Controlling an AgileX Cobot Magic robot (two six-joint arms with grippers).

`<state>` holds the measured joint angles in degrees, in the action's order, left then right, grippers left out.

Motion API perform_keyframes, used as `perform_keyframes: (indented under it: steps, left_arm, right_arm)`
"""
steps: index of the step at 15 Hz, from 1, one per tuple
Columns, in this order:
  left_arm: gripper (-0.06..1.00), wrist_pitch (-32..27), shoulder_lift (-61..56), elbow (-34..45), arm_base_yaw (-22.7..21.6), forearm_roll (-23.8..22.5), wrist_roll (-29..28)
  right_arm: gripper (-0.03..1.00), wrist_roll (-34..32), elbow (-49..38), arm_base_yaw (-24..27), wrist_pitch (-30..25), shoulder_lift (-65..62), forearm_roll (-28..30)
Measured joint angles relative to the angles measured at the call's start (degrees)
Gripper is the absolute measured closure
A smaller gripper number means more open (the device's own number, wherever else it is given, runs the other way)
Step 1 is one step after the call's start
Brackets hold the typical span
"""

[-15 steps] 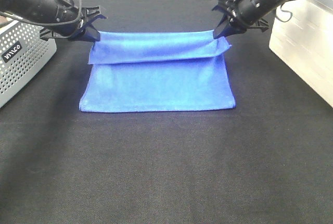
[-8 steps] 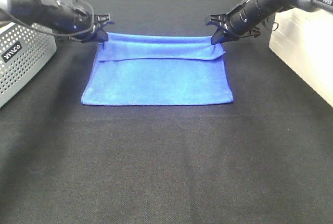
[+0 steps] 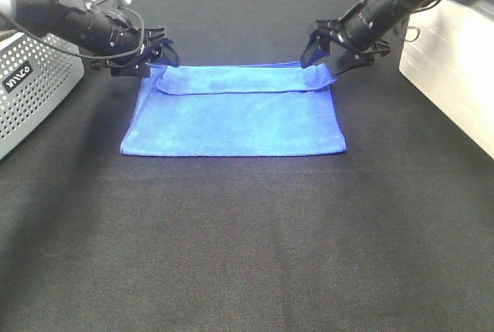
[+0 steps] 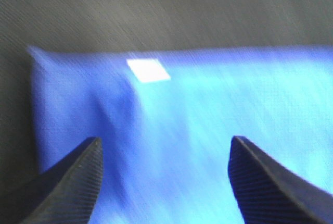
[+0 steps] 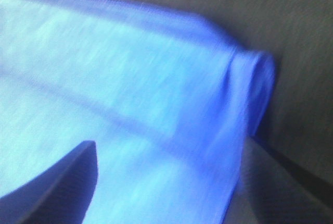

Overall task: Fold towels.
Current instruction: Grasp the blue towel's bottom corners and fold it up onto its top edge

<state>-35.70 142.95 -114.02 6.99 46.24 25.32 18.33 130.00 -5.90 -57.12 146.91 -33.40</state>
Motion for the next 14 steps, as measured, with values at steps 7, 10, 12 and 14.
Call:
perform_keyframes:
  steps: [7, 10, 12, 14]
  left_arm:
    - [0.30, -10.2, -6.2, 10.6, 0.2, -3.8, -9.6]
    - [0.30, -1.5, -16.2, 24.8, 0.2, -7.9, -12.4]
    - [0.30, 3.6, -19.7, 34.1, 0.2, -9.1, -13.2]
    - [0.30, 4.2, -19.5, 36.2, 0.2, -9.2, -13.4]
  right_arm:
    - [0.30, -5.2, -0.4, 0.7, -12.0, -1.4, 0.5]
    - [0.35, -5.5, -9.1, 0.7, -12.3, -7.4, 1.2]
    - [0.36, -5.5, -22.9, 0.7, -7.3, -12.4, 1.0]
    - [0.36, -4.8, -31.0, 0.7, -1.0, -14.3, -0.9]
